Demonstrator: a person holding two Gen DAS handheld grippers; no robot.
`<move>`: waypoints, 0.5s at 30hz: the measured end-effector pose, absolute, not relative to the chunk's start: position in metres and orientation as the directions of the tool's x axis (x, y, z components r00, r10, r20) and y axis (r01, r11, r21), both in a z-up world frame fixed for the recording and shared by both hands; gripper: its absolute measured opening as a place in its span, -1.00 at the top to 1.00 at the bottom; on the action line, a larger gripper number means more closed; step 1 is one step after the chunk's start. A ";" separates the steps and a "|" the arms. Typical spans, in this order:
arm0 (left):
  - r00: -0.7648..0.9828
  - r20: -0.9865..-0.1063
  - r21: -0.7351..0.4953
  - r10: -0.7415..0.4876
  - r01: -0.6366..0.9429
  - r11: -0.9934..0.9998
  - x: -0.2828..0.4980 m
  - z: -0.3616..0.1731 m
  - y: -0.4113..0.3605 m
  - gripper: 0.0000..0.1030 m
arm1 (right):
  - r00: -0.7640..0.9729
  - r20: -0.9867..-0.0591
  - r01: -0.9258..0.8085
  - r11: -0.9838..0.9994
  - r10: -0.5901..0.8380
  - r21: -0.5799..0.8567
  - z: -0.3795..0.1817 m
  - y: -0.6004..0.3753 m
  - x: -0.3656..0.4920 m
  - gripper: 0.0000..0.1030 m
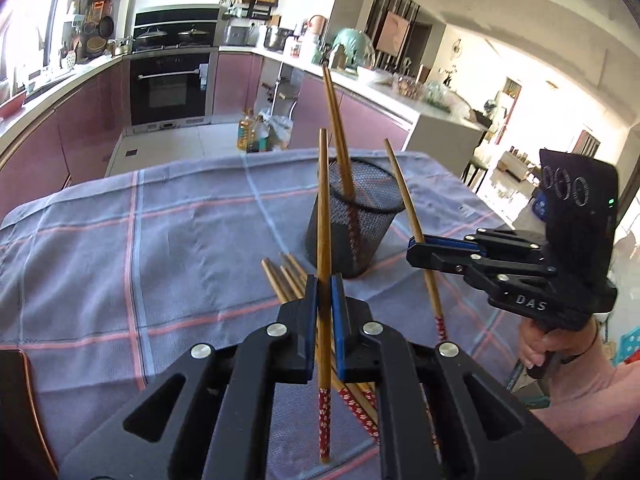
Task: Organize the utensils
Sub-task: 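Lift the left gripper's chopstick into the mesh cup while the right gripper inserts its own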
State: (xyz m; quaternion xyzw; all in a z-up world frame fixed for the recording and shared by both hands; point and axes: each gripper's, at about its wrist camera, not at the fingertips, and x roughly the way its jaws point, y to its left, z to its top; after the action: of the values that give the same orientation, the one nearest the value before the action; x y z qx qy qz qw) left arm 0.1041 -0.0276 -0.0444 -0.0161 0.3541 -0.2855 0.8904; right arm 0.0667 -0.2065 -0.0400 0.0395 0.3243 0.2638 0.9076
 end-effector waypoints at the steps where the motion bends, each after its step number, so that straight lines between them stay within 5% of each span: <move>1: 0.589 -0.611 -0.236 -0.529 0.502 0.832 0.103 -0.040 -0.026 0.85 | 0.655 -0.561 -0.453 0.857 0.506 0.245 -0.038 -0.208 0.067 0.88; 15: 0.637 -0.514 -0.270 -0.574 0.515 0.814 0.091 0.002 -0.015 0.85 | 0.722 -0.472 -0.435 0.863 0.505 0.257 -0.009 -0.229 0.066 0.89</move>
State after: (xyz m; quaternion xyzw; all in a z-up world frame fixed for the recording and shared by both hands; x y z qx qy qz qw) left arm 0.0910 -0.0154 0.0022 -0.0492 0.3007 -0.3013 0.9035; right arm 0.0660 -0.2287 -0.0087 0.0641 0.2725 0.2540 0.9258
